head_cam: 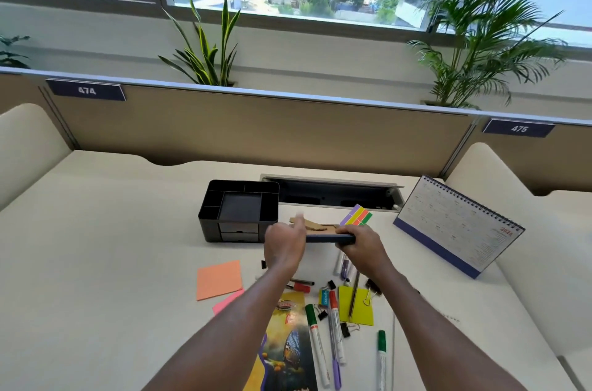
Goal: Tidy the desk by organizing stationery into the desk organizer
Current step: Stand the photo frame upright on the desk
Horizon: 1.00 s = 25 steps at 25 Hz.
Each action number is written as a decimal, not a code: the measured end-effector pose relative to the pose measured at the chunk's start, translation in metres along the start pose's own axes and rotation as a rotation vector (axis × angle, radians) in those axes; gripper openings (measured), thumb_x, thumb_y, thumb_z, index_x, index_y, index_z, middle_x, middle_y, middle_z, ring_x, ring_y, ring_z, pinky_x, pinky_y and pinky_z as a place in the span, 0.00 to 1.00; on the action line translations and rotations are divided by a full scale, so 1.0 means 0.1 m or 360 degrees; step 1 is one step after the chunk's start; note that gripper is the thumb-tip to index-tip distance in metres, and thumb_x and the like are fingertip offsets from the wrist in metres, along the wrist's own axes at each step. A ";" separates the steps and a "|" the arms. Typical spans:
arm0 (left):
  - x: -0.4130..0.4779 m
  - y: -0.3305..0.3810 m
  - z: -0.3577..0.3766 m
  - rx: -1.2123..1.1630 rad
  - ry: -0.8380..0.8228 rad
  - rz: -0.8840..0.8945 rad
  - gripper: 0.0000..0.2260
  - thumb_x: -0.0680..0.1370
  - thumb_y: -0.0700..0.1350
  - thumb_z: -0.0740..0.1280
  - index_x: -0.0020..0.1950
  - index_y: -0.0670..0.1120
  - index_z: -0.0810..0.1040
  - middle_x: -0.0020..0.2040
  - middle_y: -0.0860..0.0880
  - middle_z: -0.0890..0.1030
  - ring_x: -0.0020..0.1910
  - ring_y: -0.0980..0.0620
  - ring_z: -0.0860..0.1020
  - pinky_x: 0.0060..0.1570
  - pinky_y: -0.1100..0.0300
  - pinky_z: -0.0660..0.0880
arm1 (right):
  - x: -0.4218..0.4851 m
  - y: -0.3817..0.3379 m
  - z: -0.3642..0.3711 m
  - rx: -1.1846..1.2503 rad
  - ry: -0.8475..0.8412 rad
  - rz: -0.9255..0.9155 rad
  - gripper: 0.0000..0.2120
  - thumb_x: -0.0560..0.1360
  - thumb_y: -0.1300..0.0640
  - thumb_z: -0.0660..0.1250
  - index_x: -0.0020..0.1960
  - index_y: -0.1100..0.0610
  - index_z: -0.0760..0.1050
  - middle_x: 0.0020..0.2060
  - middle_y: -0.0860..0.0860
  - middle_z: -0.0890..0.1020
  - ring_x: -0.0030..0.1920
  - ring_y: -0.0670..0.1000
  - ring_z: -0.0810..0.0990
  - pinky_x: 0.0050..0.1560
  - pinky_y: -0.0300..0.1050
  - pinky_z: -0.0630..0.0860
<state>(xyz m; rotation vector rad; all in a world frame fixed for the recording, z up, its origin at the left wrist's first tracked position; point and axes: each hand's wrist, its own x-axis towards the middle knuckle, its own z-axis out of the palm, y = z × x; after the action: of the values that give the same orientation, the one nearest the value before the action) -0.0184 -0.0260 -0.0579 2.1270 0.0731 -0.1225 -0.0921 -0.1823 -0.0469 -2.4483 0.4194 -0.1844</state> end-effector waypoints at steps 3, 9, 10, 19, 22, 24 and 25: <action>-0.07 0.10 -0.11 -0.0206 0.0000 0.0160 0.31 0.76 0.69 0.56 0.24 0.45 0.67 0.22 0.50 0.69 0.23 0.52 0.67 0.25 0.60 0.61 | -0.03 -0.04 -0.17 0.0165 0.0178 -0.0002 0.07 0.72 0.58 0.72 0.50 0.55 0.83 0.40 0.47 0.76 0.45 0.51 0.76 0.40 0.38 0.70; -0.10 0.09 -0.15 -0.0441 -0.0122 0.0371 0.28 0.70 0.74 0.59 0.36 0.49 0.78 0.40 0.44 0.81 0.37 0.50 0.81 0.33 0.50 0.80 | -0.14 -0.01 -0.27 0.0583 0.0268 0.0112 0.05 0.73 0.58 0.70 0.49 0.54 0.81 0.40 0.50 0.84 0.37 0.48 0.82 0.29 0.33 0.75; -0.12 0.10 -0.16 -0.0464 -0.0145 0.0372 0.26 0.71 0.73 0.59 0.38 0.50 0.78 0.42 0.44 0.81 0.39 0.51 0.82 0.34 0.51 0.81 | -0.15 -0.01 -0.28 0.0644 0.0275 0.0129 0.05 0.73 0.57 0.71 0.49 0.54 0.81 0.40 0.50 0.85 0.38 0.49 0.83 0.30 0.38 0.78; -0.25 -0.06 -0.48 -0.0531 -0.0106 0.0346 0.21 0.77 0.63 0.61 0.37 0.46 0.73 0.36 0.45 0.81 0.37 0.48 0.81 0.35 0.50 0.76 | -0.23 -0.21 -0.14 0.0664 0.0151 0.0049 0.07 0.73 0.53 0.72 0.48 0.55 0.79 0.37 0.50 0.85 0.33 0.46 0.83 0.30 0.40 0.78; -0.23 -0.17 -0.70 -0.0564 -0.0014 0.0366 0.21 0.78 0.61 0.60 0.40 0.43 0.73 0.37 0.43 0.81 0.38 0.46 0.81 0.33 0.54 0.75 | -0.22 -0.40 0.02 0.0669 0.0037 -0.0030 0.07 0.74 0.55 0.70 0.49 0.57 0.78 0.37 0.52 0.84 0.34 0.50 0.82 0.30 0.42 0.78; -0.19 -0.29 -0.87 -0.0590 0.0063 0.0334 0.20 0.78 0.61 0.60 0.41 0.45 0.73 0.37 0.44 0.81 0.38 0.48 0.81 0.33 0.56 0.76 | -0.21 -0.59 0.14 0.0734 -0.0029 -0.0090 0.05 0.75 0.56 0.70 0.49 0.56 0.78 0.36 0.50 0.83 0.34 0.45 0.81 0.30 0.37 0.75; -0.17 -0.34 -0.97 -0.0595 0.0113 0.0319 0.19 0.78 0.61 0.60 0.41 0.46 0.73 0.37 0.45 0.80 0.37 0.49 0.80 0.34 0.56 0.76 | -0.22 -0.70 0.20 0.0794 -0.0056 -0.0101 0.04 0.75 0.56 0.70 0.49 0.56 0.79 0.37 0.49 0.83 0.35 0.43 0.81 0.30 0.35 0.74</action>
<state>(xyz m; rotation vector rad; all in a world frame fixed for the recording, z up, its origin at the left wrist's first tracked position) -0.0334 0.0741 -0.0332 1.7529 -0.0712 0.0804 -0.0903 -0.1113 -0.0202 -1.9712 0.2436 -0.2402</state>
